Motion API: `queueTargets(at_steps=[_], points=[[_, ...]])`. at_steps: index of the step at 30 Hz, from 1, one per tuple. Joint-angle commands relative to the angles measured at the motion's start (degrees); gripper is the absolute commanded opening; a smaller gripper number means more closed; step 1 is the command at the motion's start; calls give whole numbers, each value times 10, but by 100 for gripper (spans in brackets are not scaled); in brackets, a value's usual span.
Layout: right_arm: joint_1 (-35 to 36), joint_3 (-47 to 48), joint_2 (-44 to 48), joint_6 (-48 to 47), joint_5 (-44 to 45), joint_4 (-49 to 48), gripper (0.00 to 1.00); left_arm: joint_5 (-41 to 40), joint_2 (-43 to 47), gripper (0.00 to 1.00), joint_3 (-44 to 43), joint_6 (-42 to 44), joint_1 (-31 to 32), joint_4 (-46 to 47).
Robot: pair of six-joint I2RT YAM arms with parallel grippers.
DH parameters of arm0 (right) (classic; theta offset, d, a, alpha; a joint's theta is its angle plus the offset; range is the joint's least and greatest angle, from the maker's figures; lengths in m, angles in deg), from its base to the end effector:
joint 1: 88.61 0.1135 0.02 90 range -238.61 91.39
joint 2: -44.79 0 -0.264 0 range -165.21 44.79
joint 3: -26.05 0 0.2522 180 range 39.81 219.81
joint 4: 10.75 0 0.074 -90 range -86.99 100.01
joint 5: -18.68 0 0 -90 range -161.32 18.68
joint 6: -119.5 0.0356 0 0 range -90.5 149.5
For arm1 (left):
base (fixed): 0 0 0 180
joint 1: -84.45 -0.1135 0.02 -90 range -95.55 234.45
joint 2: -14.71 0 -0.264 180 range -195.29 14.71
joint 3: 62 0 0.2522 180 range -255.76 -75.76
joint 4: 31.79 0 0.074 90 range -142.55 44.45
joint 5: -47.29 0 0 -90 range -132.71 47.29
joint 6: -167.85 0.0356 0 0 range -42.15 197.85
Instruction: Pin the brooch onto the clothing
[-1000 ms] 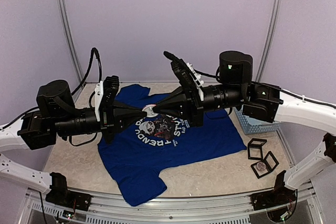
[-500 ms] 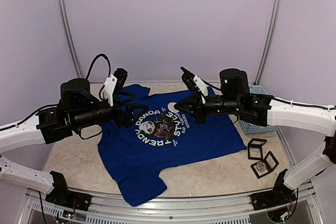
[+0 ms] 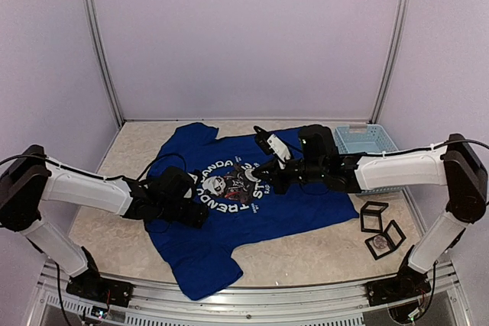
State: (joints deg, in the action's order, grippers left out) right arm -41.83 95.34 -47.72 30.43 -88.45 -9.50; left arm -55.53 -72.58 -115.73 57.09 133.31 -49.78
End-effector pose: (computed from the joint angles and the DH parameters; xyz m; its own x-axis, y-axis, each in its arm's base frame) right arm 0.2400 0.2707 0.2331 -0.2979 -0.2944 -0.9081 -0.8753 0.4639 0.1368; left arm 0.1936 -0.2096 0.1526 -0.7099 0.2873 -0.6431 0.4191 0.9061 -0.0579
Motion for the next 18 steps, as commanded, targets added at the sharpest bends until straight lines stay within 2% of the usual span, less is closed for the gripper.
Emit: queueTargets(at_steps=[1,6,12,18], points=[[-5,3,-28,-3,-27,-42,0,8,-33,85,23,-34,-2,1],[-5,13,-53,-3,-41,-49,0,29,-47,86,39,-49,0,9],[-4,20,-77,3,-49,-75,0,24,-12,85,64,-50,30,32],[6,51,-105,-17,-52,-63,0,-99,-6,86,20,-26,117,-36]])
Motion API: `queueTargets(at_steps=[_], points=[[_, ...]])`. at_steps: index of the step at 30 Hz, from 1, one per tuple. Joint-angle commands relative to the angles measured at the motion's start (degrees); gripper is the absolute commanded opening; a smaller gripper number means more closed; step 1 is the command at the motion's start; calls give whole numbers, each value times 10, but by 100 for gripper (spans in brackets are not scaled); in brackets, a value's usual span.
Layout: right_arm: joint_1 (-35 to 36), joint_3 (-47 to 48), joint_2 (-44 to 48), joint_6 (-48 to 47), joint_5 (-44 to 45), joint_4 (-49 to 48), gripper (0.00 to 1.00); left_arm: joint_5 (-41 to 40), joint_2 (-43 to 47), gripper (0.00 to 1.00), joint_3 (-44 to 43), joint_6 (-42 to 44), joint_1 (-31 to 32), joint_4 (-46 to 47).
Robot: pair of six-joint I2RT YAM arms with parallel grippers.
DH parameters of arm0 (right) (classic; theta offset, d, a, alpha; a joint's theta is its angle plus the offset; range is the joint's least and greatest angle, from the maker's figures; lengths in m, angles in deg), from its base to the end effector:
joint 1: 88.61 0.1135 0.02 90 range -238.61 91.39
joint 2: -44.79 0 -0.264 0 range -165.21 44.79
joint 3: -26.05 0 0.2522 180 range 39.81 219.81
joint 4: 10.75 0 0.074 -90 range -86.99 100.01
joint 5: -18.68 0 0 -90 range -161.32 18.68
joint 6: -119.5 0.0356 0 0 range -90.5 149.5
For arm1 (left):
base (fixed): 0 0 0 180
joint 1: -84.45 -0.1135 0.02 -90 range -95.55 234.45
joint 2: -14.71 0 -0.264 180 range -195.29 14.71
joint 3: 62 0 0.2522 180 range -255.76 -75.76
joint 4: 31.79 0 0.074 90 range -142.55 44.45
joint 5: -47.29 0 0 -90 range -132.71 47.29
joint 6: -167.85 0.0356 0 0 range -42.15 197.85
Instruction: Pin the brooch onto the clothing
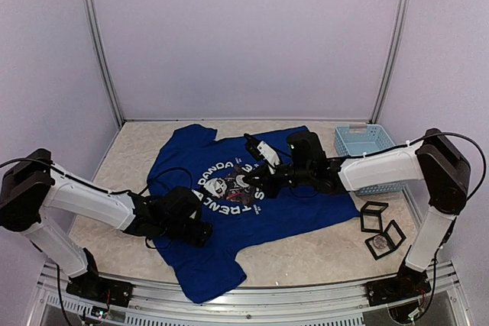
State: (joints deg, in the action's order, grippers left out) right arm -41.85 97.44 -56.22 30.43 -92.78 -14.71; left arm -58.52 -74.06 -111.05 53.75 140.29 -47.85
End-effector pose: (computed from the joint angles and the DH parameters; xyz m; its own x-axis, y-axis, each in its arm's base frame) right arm 0.2551 0.2903 0.2016 -0.3113 -0.3090 -0.8987 -0.8990 0.4024 0.1730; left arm 0.1592 -0.2173 0.1268 -0.7138 0.3522 -0.6053 0.4586 0.8883 -0.0240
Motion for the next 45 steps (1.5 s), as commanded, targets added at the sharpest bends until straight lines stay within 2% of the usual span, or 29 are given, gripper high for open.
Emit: queueTargets(at_steps=[1,5,7,9,11,15,16,20,24,27,31,39,45], points=[[7,36,-25,-22,-13,-9,0,-83,3,86,-34,5,51,-68],[11,47,-38,-27,-23,-14,0,-93,-30,85,-53,-5,51,-88],[12,47,-43,-29,-27,-19,0,-89,-42,78,-50,-5,50,-80],[12,47,-49,-31,-28,-24,0,-88,-50,60,-46,-4,46,-70],[12,53,-56,-33,-31,-21,0,-93,-53,38,-44,-2,47,-64],[12,62,-67,-37,-36,-14,0,-73,-34,2,-27,15,49,-40],[12,64,-70,-38,-37,-14,0,-66,-26,0,-23,24,50,-33],[16,68,-86,-35,-55,-27,0,-5,43,0,-1,68,48,26],[32,51,-94,-42,-61,-91,0,90,119,0,49,68,30,133],[46,24,-96,-55,-63,-152,0,119,151,0,73,70,20,176],[53,-10,-105,-64,-73,-238,0,143,150,0,71,81,6,190],[79,-54,-125,-113,-51,-329,0,176,150,0,70,90,-9,222],[81,-65,-134,-125,-65,-345,0,179,144,0,66,89,-15,219]])
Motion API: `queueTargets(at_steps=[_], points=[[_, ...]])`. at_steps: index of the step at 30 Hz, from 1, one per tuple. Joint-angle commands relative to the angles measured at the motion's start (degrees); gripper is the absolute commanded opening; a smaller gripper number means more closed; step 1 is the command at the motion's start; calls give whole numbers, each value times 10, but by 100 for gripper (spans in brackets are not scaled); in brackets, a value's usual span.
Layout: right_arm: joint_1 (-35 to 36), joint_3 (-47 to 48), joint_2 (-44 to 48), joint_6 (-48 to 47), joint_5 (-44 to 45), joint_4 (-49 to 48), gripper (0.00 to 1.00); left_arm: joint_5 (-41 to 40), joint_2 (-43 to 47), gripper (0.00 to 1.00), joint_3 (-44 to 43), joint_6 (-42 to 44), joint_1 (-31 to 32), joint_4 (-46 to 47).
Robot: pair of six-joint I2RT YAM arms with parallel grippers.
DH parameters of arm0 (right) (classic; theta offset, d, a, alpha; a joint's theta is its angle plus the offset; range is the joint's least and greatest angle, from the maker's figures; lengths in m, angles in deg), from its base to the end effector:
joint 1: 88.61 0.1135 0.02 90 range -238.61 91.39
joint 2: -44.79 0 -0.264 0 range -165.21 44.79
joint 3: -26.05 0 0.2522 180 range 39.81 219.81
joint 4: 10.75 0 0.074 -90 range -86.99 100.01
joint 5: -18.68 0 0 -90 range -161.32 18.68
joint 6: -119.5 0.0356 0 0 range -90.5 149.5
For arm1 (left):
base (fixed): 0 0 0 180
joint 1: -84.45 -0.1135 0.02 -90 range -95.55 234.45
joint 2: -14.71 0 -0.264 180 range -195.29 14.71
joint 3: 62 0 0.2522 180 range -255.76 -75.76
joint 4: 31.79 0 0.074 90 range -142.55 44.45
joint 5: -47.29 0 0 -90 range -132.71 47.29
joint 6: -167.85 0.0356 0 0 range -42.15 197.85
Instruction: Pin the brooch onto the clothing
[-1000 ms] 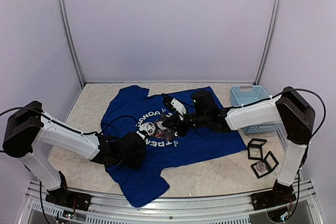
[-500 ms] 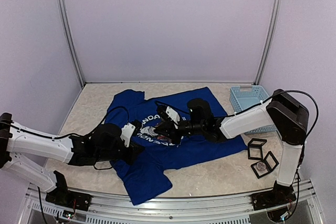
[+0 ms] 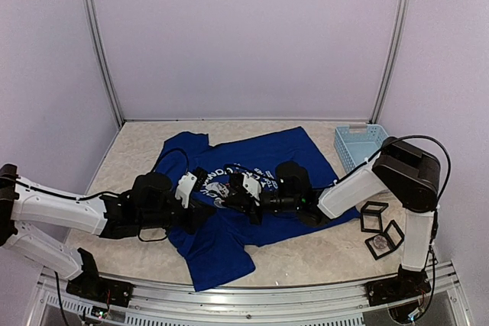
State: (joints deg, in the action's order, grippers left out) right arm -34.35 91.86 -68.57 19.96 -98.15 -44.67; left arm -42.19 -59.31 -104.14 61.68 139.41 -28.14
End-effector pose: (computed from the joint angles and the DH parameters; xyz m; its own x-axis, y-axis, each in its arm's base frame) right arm 0.2193 0.3322 0.1448 0.0268 -0.2160 -0.9760 -0.9898 0.1312 -0.0562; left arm 0.1479 -0.2115 0.1823 -0.4901 0.2139 -0.8450 0.7151 0.6530 -0.2495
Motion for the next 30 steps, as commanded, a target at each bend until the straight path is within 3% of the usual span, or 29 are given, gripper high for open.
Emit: queueTargets(at_steps=[1,16,22,30], points=[[7,-11,-12,-21,-17,-48,0,16,-4,0,-4,10,-8,20],[13,-20,-11,-21,-78,-53,0,24,-9,0,-10,11,-21,17],[16,-18,-4,-11,13,-60,0,38,-2,0,-8,10,-20,13],[27,-25,-16,-54,50,-85,0,40,7,0,-7,14,-19,14]])
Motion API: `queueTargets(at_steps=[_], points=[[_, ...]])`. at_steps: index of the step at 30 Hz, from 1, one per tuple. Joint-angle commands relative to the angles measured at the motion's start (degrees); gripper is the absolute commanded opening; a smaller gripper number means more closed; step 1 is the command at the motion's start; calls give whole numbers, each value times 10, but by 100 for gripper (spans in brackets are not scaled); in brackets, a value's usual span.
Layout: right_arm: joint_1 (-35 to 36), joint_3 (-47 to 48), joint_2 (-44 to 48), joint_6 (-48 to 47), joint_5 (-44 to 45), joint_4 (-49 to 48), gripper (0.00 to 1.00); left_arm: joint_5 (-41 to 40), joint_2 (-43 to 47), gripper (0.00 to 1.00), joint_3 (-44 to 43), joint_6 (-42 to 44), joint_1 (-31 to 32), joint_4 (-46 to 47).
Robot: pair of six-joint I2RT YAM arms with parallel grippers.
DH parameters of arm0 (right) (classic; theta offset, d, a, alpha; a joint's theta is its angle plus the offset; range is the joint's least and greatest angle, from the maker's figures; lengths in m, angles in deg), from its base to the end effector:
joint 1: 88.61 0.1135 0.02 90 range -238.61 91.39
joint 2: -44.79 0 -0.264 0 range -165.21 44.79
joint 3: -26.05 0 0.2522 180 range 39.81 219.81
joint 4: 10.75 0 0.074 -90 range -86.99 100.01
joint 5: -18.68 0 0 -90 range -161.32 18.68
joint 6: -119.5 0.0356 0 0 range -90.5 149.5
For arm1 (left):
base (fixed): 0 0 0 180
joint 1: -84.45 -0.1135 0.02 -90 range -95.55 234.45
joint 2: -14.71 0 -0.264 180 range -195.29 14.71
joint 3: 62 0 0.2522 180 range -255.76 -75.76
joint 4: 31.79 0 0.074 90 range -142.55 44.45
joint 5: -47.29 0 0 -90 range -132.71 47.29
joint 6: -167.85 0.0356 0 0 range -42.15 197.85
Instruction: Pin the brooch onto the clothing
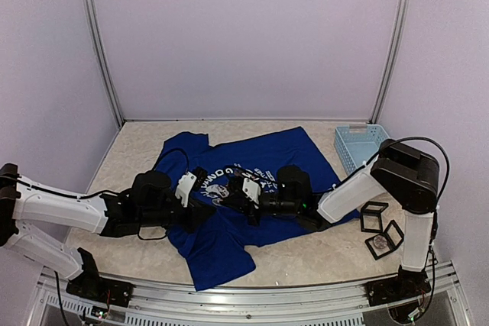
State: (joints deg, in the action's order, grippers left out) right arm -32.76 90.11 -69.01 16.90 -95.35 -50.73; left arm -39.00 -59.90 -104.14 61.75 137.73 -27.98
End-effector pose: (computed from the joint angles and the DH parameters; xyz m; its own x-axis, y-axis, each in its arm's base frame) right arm 0.2095 0.3346 0.1445 0.1212 -0.1763 -0.9769 -0.9783 0.1456 -0.1476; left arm 0.1529 -0.2088 0.1801 -0.5067 0.2165 -0.8345 0.7216 0.6361 -0.2732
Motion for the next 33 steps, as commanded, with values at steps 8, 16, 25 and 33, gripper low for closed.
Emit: queueTargets(at_steps=[8,16,25,33], points=[[26,-17,-14,-58,1,-19,0,3,21,0,-4,12,-2,12],[18,-34,0,-20,-62,-46,0,-2,16,0,-3,9,-3,6],[11,-45,-8,44,-93,-103,0,-20,16,7,-7,13,2,-12],[7,-42,-9,62,-103,-115,0,-32,43,30,6,17,10,-16]])
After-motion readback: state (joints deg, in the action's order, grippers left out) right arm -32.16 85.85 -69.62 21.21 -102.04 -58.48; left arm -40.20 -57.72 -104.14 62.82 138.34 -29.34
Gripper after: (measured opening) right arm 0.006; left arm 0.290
